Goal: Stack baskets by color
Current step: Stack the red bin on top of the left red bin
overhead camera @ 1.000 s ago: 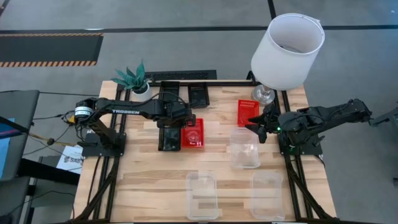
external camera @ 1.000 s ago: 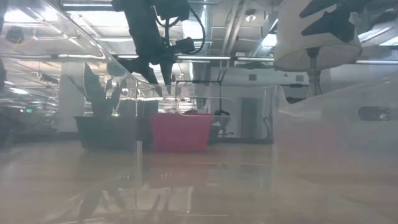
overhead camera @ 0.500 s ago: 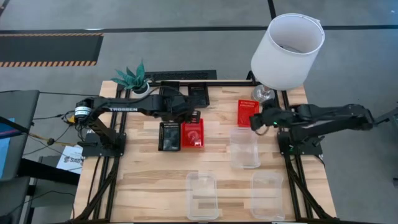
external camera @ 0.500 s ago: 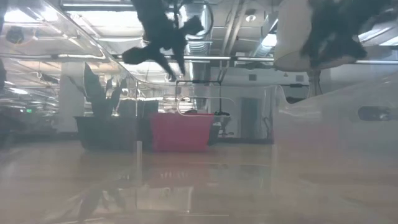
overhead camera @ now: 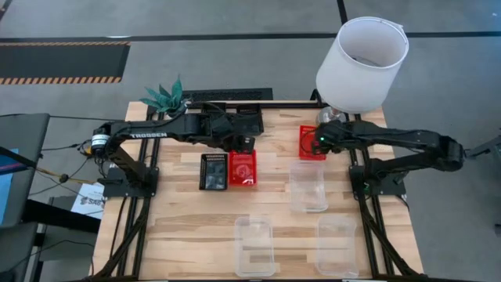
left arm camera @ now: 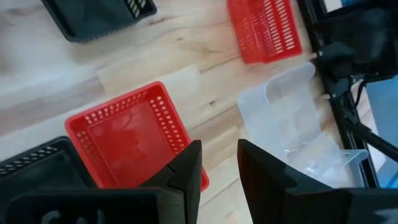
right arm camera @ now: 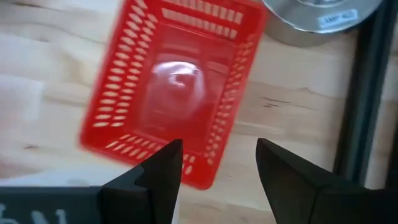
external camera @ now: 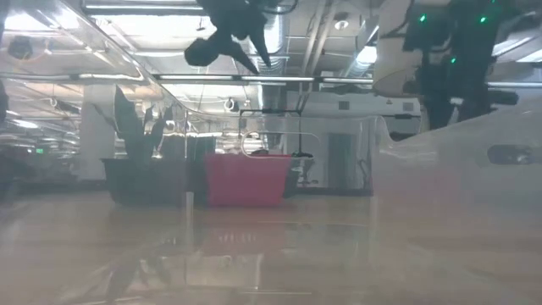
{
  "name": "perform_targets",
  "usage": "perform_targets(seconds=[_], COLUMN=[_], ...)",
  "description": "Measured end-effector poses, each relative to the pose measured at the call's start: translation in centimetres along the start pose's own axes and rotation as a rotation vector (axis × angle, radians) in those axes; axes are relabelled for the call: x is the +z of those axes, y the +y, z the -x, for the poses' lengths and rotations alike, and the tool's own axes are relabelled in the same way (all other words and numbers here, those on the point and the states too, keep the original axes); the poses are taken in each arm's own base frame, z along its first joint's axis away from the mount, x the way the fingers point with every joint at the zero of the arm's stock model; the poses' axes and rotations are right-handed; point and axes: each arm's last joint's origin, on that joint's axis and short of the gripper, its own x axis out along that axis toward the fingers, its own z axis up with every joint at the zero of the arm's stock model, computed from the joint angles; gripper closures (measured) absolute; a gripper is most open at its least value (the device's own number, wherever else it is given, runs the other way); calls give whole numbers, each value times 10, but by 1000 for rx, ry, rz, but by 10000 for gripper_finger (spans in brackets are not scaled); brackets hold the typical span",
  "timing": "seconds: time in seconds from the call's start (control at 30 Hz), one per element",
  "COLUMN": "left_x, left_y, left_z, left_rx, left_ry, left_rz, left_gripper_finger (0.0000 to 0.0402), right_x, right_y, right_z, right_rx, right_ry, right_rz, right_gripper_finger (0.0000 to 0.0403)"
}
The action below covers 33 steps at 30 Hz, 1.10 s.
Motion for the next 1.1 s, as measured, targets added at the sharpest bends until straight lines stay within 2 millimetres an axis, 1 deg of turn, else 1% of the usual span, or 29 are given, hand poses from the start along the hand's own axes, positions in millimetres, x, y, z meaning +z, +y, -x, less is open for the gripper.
perform_targets(seconds=[0.2,0.3,0.43,0.53,0.63,0.87,0.9,0.93,1.1], left_x=[-4,-4,-6,-6,-7,-8,-8,-8,-8], left_y=[1,2,3,4,4,8,9,9,9], left_z=[20,29,34,34,34,34,34,34,34], left_rx=[12,19,24,35,42,88,97,104,106], left_ry=[-55,-91,-99,-93,-93,-105,-105,-106,-115], left_rz=[-12,-17,-21,-24,-26,-8,-7,-8,-7], left_gripper_finger=[312,312,312,312,312,312,312,312,312], right_x=[3,4,5,6,7,11,11,12,14], right_y=[2,1,-5,-9,-13,-12,-12,-11,-9], right_z=[-27,-40,-52,-59,-62,-63,-63,-63,-63], right_rx=[-69,-63,-72,-77,-88,-63,-58,-52,-31], right_ry=[35,25,31,27,29,6,2,-3,-19], right_rz=[9,3,-35,-64,-86,-72,-71,-68,-75], right_gripper_finger=[177,177,187,212,251,375,386,390,378])
